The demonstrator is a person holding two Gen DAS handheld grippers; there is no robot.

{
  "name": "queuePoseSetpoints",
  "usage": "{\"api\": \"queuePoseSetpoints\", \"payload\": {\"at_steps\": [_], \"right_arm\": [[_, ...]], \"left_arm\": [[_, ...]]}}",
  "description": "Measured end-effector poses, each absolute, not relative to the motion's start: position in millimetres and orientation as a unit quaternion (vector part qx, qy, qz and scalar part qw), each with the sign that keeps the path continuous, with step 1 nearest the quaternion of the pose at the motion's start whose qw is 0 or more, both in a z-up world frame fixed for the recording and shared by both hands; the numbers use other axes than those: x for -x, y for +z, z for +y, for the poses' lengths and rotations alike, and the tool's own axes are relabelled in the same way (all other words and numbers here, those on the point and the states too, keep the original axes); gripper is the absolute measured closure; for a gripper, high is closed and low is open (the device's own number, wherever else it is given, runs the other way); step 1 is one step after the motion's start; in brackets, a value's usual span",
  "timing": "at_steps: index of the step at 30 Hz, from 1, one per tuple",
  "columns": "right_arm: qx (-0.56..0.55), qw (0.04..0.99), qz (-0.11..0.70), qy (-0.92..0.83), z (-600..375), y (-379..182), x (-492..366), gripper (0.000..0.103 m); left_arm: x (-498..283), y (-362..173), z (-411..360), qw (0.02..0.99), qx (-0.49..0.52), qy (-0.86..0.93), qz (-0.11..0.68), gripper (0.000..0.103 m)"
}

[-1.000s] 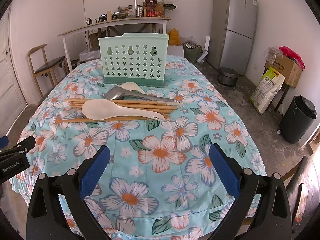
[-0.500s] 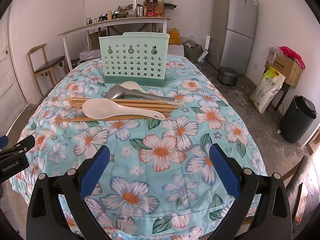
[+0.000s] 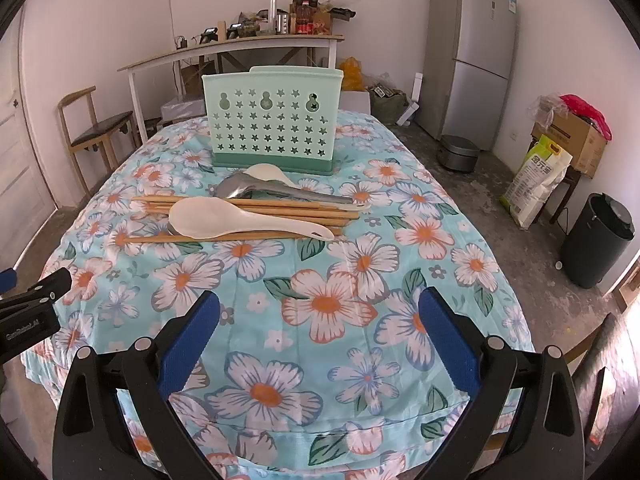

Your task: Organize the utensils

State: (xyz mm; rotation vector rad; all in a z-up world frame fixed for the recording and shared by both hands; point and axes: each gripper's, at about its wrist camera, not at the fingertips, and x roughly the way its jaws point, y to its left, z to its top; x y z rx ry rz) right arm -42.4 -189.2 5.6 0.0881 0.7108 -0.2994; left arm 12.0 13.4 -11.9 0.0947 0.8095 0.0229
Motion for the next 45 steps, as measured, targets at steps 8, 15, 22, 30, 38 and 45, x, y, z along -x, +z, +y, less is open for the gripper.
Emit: {"api": "queuePoseSetpoints", "payload": {"at_steps": [8,15,22,30,38,45], "right_arm": [[-0.046,0.926,0.347,-0.141,-190.1,9.0,43.7,0.006],[-0.044,0.925,0.351,-0.136,-188.1,8.1,40.2,0.006],[-0.042,0.925,0.356,-0.129,-187.4,4.9,33.6,0.006],[-0.025,0.923,0.368,-0.112,-189.4,-5.5,19.7,0.006],[-0.024,0.915,0.389,-0.102,-206.4,-32.5,3.4,0.006],[-0.062,0.911,0.401,-0.066,-219.9,-59.2,-3.2,0.006]], "left_arm": [[-6.9,-3.5,10.1,0.919,-0.052,0.023,0.389,0.007],[-7.8,-3.0,10.8,0.919,-0.054,0.028,0.388,0.007],[-13.8,-6.9,10.7,0.917,-0.056,0.034,0.394,0.007],[-23.1,-18.1,11.4,0.913,-0.041,0.013,0.407,0.007],[-36.0,-28.0,5.5,0.919,0.004,-0.058,0.391,0.007],[-53.7,-18.5,-11.6,0.926,0.036,-0.134,0.352,0.008]]}}
